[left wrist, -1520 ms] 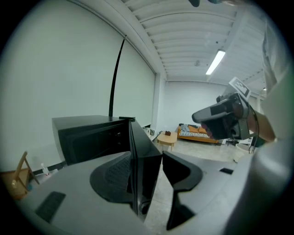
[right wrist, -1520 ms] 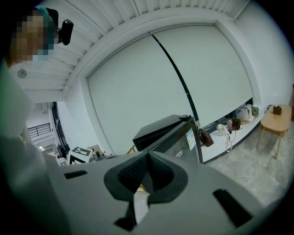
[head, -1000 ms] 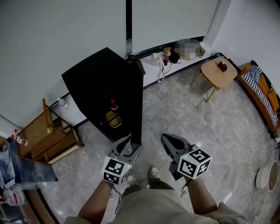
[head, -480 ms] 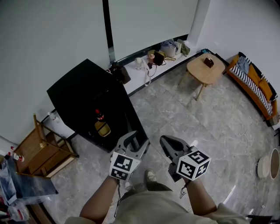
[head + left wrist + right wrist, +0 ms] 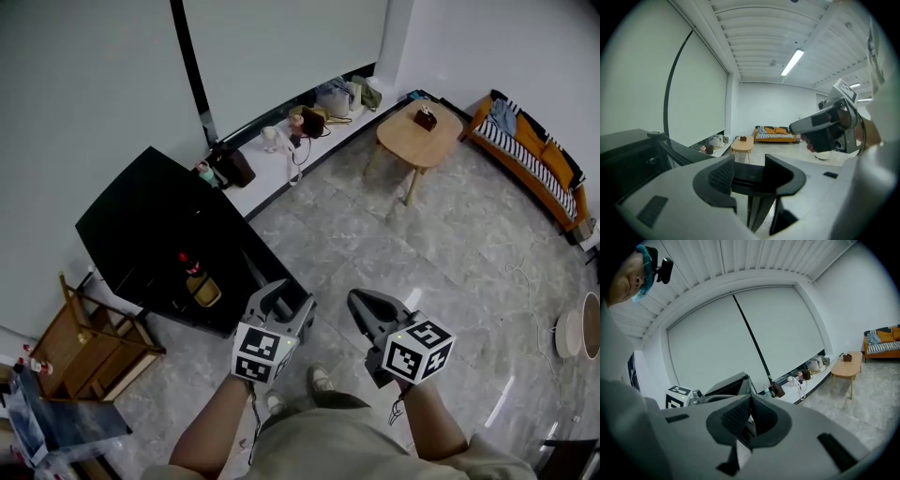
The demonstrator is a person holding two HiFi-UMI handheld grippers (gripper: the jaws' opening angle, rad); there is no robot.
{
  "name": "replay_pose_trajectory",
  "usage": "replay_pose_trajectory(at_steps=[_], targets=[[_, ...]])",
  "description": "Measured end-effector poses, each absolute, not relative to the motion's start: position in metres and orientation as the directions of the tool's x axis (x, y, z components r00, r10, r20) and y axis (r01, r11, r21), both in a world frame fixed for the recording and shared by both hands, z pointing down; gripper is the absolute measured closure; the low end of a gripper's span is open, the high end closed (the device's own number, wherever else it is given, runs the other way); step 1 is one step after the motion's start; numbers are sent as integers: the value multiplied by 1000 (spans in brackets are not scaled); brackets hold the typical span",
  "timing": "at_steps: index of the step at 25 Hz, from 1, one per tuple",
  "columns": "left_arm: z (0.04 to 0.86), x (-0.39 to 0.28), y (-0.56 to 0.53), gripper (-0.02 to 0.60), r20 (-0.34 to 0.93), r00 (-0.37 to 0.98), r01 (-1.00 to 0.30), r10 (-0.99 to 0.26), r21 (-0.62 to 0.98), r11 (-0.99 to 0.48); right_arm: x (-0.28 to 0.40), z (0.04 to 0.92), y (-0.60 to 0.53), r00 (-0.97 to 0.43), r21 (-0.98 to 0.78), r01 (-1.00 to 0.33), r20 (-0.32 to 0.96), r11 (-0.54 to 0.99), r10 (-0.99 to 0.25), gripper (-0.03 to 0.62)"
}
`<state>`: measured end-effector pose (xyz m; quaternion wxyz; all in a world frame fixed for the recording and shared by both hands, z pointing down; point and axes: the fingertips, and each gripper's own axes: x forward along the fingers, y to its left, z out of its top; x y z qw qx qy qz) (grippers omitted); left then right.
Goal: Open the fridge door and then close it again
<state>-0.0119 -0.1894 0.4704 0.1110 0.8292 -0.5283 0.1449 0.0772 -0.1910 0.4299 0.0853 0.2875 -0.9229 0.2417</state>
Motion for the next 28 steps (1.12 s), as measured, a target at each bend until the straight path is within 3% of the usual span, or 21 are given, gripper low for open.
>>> replay_pose_trajectory(at_steps=[17, 20, 28], targets=[[468, 40, -281, 374, 371, 338, -934, -865, 22, -356, 120, 429, -278, -813, -413, -580, 238, 702, -532, 603], [470, 39, -297, 316, 371, 328, -939, -869, 26, -343, 125, 431, -291, -811, -415, -582, 232, 699, -537, 603], [470, 45, -333, 307, 361, 308, -947, -880, 31, -319, 130, 438, -323, -808, -427, -585, 229, 690, -544, 603]])
